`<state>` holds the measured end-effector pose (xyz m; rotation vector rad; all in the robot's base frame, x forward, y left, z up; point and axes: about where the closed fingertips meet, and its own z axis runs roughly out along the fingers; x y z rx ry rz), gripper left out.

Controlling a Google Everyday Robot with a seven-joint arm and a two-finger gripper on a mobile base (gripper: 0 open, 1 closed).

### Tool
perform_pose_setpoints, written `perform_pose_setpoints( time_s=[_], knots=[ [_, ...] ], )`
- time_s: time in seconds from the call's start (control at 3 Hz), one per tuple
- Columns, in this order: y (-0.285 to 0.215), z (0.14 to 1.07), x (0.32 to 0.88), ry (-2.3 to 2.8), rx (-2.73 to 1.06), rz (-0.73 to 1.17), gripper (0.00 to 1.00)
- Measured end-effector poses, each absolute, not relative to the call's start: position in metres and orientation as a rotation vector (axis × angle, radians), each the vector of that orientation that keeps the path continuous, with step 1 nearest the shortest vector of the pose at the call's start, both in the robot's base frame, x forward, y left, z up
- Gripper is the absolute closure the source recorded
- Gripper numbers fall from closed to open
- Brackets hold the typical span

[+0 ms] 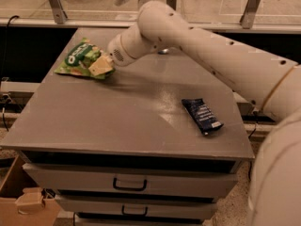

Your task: Pick green rice chip bag

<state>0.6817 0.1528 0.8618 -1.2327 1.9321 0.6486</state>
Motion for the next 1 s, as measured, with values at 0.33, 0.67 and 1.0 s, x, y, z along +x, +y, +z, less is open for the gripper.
perform_pose_setpoints(
  time_s=[0.33, 0.67, 1.0],
  knots=[
    [0.125, 0.91, 0.66, 1.81, -1.274, 0.617, 1.0],
    [0.11, 0.959, 0.637, 1.66, -1.366, 0.616, 1.0],
    [0.109, 0.961, 0.633, 1.621, -1.416, 0.6, 1.0]
  ],
)
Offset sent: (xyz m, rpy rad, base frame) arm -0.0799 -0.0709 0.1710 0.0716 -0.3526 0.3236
